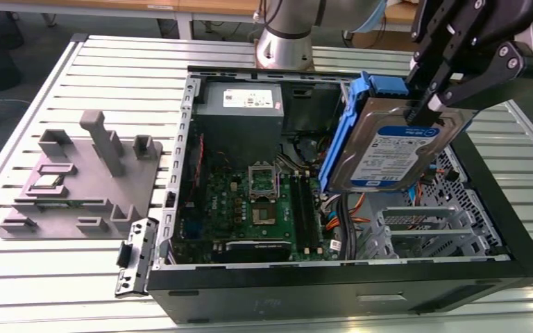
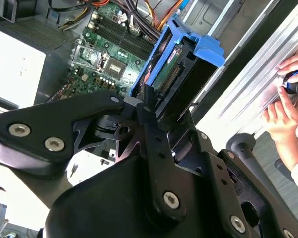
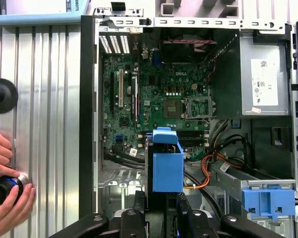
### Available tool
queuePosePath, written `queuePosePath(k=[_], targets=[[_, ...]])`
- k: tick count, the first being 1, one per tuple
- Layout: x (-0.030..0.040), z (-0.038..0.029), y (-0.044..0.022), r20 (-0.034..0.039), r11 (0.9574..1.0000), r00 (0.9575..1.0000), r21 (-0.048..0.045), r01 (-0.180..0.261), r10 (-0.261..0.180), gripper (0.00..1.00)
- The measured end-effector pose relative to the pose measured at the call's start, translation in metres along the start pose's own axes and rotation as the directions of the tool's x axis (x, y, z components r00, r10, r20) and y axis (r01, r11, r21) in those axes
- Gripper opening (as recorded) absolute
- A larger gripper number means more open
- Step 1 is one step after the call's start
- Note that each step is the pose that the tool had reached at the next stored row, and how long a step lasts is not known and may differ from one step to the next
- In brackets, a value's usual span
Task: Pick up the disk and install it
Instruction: 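Insert the disk into the insertion slot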
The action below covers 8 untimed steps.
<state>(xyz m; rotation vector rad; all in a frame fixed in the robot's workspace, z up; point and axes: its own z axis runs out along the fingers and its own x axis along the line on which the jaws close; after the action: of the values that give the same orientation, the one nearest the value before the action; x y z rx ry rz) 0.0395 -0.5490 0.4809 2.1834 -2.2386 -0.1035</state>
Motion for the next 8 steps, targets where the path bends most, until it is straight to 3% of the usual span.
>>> queuePosePath(k=[8], targets=[[-0.0003,-0.0007,-0.0129,0.0,1.0,1.0,0.0,0.0,0.0,0.35]])
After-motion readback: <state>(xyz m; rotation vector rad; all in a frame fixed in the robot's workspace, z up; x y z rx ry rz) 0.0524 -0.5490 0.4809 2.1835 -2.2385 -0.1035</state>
